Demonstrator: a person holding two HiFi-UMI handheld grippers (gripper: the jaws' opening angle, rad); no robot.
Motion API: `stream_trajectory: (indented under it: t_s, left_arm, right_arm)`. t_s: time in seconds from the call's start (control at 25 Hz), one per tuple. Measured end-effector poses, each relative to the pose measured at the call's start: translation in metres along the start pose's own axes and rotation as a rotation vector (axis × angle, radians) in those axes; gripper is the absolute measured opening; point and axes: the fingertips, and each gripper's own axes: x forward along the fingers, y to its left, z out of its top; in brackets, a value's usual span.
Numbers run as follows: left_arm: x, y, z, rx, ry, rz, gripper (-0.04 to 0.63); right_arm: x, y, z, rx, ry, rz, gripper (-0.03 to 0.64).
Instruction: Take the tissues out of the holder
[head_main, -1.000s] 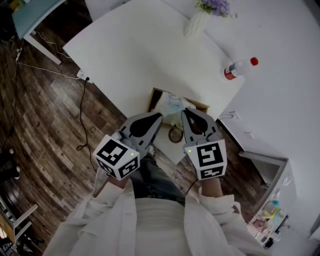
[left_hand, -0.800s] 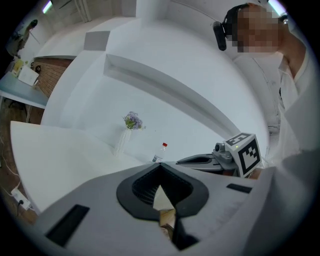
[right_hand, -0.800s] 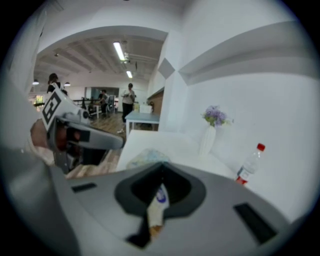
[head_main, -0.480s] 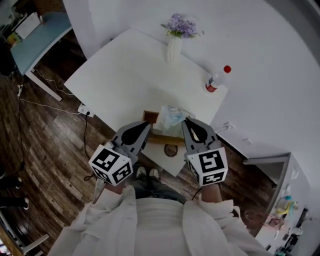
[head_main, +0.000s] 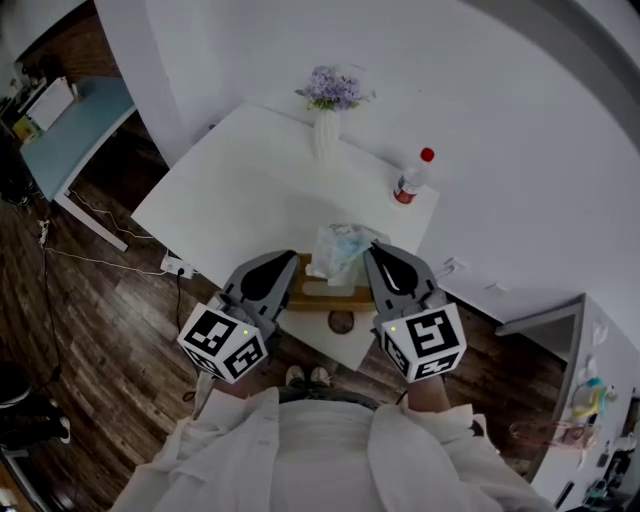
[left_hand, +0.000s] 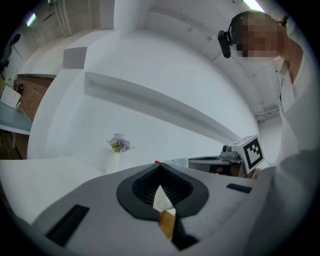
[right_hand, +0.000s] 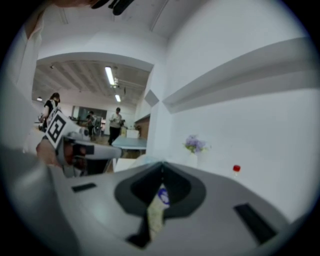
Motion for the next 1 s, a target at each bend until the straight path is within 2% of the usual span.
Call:
stream_trajectory:
  t_s: [0.6,1.0]
  left_arm:
    - [0.007,-0.012,0.003,0.016,0.016,-0.038,0.018]
    - [0.009,-0.022,0.011,0.011,-0.023,-0.062,0.018]
  right_arm:
    - [-0.025,-0.009,0.034,0.046,-0.161,-0.056,0.011]
    - [-0.033,0.0,0.03,0.057,-0.151,-0.061,0.011]
